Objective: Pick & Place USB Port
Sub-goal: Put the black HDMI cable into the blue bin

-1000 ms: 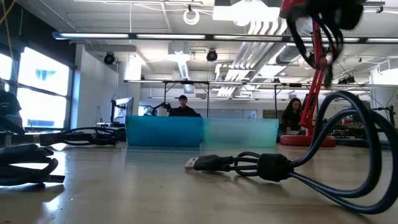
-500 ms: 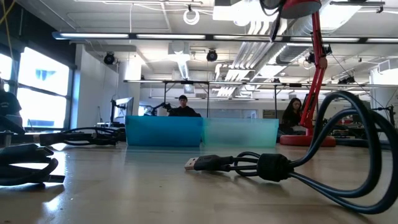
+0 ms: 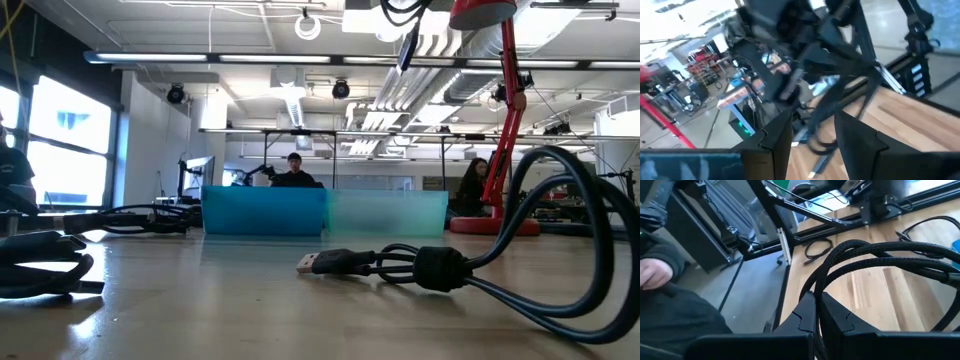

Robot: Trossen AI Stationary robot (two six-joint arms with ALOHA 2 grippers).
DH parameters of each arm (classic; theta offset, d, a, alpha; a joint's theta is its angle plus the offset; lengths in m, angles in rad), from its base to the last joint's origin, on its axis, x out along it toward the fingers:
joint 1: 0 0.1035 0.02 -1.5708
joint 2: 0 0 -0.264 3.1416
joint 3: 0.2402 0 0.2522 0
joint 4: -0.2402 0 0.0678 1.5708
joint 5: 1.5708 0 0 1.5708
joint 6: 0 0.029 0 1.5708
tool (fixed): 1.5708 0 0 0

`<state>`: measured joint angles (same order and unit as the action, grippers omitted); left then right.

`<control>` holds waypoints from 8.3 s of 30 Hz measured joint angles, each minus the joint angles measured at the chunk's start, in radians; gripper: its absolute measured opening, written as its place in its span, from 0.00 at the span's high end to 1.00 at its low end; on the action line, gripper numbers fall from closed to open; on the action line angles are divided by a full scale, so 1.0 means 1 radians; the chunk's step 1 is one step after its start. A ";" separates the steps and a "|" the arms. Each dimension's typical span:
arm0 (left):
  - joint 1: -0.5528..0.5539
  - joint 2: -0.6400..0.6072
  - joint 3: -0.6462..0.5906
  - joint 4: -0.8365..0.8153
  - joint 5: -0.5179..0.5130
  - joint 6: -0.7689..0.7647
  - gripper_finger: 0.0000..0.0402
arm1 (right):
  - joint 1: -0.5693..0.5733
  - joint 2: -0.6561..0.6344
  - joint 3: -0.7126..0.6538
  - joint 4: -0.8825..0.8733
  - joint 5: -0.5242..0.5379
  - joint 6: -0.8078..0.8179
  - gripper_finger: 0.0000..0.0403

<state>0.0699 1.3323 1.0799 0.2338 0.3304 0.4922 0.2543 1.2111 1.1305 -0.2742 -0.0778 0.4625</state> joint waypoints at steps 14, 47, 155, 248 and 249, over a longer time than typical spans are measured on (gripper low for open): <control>0.035 0.104 0.135 -0.136 0.304 -0.073 0.64 | 0.000 0.005 0.000 0.033 -0.004 0.008 1.00; 0.041 0.158 0.279 -0.279 0.288 0.026 0.64 | 0.001 0.006 0.001 0.047 -0.008 0.027 1.00; 0.453 0.294 0.278 -0.933 -0.269 0.204 0.47 | -0.061 0.026 0.001 -0.208 0.272 0.057 0.52; 0.454 0.143 -0.343 -1.006 -0.491 -0.183 0.78 | -0.037 0.026 0.000 -0.222 0.401 0.034 0.52; 0.454 0.150 -0.343 -1.004 -0.496 -0.182 0.86 | -0.037 0.026 0.000 -0.222 0.401 0.034 0.52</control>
<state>0.5236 1.4827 0.7366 -0.7703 -0.1659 0.3103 0.2173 1.2369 1.1309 -0.4961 0.3227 0.4969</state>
